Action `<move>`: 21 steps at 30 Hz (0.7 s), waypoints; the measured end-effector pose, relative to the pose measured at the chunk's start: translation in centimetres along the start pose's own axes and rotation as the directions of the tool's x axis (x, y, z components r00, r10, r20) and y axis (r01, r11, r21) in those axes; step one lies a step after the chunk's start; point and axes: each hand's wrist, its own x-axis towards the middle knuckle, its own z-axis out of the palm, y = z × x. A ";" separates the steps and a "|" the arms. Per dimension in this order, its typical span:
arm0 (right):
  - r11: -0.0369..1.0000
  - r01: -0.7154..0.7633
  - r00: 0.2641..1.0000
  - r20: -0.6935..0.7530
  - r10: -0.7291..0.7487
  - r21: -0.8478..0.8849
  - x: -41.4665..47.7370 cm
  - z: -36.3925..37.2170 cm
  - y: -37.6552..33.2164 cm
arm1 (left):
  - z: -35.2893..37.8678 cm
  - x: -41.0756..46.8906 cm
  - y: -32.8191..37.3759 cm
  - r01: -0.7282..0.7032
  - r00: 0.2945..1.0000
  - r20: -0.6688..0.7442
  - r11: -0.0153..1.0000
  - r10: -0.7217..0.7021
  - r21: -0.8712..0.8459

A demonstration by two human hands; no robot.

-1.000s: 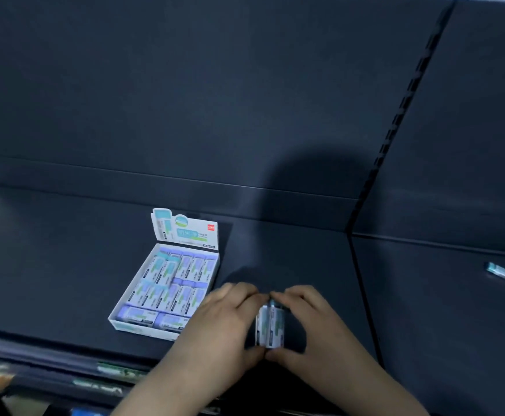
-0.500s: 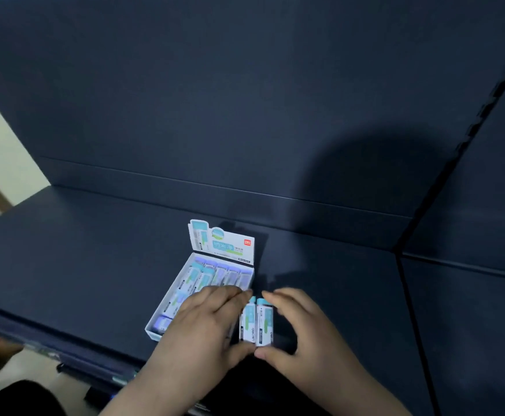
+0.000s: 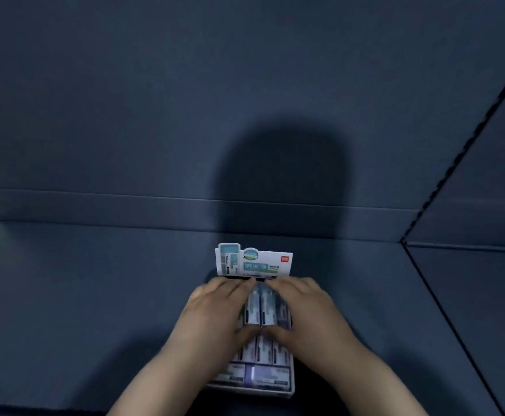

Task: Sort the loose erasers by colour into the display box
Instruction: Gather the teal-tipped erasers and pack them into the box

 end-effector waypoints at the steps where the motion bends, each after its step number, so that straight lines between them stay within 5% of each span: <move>1: 1.000 -0.018 1.000 0.007 0.018 -0.007 0.1 0.2 -0.2 | 0.1 0.1 -0.3 -0.027 1.000 0.001 1.000 0.027 -0.003; 11: 0.987 -0.140 0.979 -0.136 0.150 0.074 -1.5 0.5 -0.7 | -0.7 0.9 -1.0 -0.199 0.978 0.056 0.980 0.199 -0.008; 21: 0.978 -0.206 0.974 -0.101 0.203 -0.024 -4.3 -1.8 1.6 | -0.1 1.6 3.5 -0.280 0.960 0.061 0.956 0.275 0.091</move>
